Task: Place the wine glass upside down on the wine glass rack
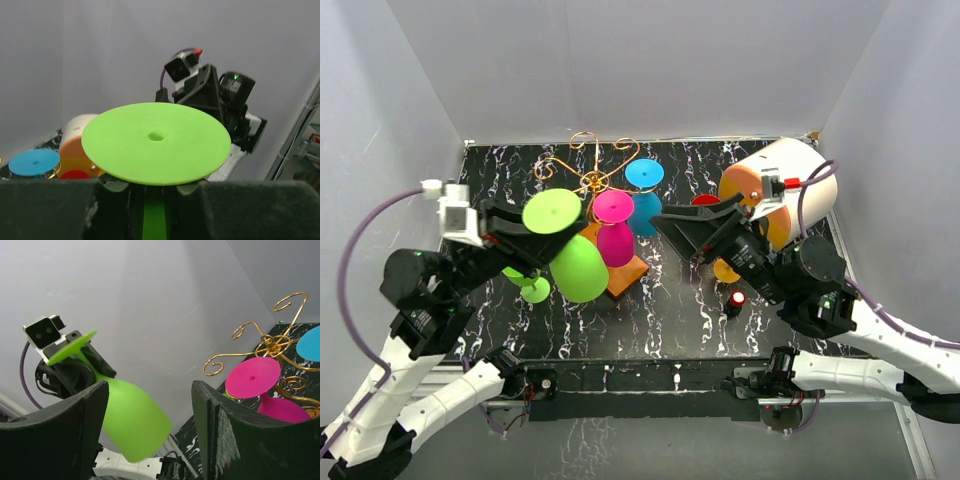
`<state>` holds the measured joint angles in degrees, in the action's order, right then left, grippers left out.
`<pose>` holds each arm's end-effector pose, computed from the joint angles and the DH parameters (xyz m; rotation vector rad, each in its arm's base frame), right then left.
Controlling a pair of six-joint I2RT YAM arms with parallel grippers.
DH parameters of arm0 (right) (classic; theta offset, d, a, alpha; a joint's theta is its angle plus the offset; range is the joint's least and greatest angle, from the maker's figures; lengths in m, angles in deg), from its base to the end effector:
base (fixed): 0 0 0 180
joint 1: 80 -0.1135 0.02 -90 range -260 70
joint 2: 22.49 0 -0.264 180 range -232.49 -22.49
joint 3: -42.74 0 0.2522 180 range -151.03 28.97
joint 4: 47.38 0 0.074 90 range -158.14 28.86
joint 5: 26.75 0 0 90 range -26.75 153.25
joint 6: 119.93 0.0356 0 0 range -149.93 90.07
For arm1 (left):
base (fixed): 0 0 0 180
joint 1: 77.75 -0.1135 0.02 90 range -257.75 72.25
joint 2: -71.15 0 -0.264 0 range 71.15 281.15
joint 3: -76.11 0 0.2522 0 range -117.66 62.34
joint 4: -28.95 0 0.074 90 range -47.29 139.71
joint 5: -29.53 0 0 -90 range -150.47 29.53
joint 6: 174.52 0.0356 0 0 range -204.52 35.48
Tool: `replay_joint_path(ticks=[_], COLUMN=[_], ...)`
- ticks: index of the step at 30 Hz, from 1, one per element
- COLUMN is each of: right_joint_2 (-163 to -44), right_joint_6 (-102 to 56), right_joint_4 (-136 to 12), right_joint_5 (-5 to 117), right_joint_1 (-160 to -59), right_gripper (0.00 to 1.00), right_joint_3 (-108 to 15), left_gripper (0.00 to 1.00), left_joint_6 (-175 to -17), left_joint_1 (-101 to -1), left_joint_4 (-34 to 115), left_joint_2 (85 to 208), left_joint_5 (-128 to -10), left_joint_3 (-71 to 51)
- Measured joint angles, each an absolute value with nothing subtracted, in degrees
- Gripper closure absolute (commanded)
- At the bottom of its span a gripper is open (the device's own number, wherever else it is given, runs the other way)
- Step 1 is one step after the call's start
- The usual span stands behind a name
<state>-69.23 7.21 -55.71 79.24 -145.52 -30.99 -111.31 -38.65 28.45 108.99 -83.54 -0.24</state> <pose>0.0779 0.1473 0.4548 -0.0753 1.3814 1.3576 0.0625 -0.0687 0.4997 0.5014 0.8925 -1.2345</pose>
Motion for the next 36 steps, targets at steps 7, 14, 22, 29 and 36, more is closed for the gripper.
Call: replay_joint_path(ticks=[7, 14, 22, 29, 36], right_joint_2=[-76.5, -79.2, -79.6, -82.6, -85.0], right_joint_6=[8.7, 12.4, 16.1, 18.3, 20.8], right_joint_4=[-58.1, -60.8, -59.4, -57.3, -54.0], right_joint_5=[75.7, 71.7, 67.7, 62.8, 57.9], right_joint_1=[-145.5, -145.5, -145.5, -145.5, -145.5], right_gripper=[0.37, 0.39, 0.41, 0.50, 0.64], right_joint_3=[-36.2, -36.3, -36.3, -36.3, -36.3], left_gripper=[1.00, 1.00, 1.00, 1.00, 1.00], left_joint_6=[-99.4, -89.3, -83.2, -79.9, -79.1], left_joint_1=[-38.7, -38.7, -38.7, -38.7, -38.7], left_joint_4=[43.3, 52.5, 52.8, 51.1, 50.6], left_joint_2=[110.3, 109.4, 105.2, 104.2, 105.2], left_joint_5=[-91.1, -92.9, -92.8, -93.2, -93.9], left_joint_3=[0.0, -0.4, 2.6, 5.0, 5.3])
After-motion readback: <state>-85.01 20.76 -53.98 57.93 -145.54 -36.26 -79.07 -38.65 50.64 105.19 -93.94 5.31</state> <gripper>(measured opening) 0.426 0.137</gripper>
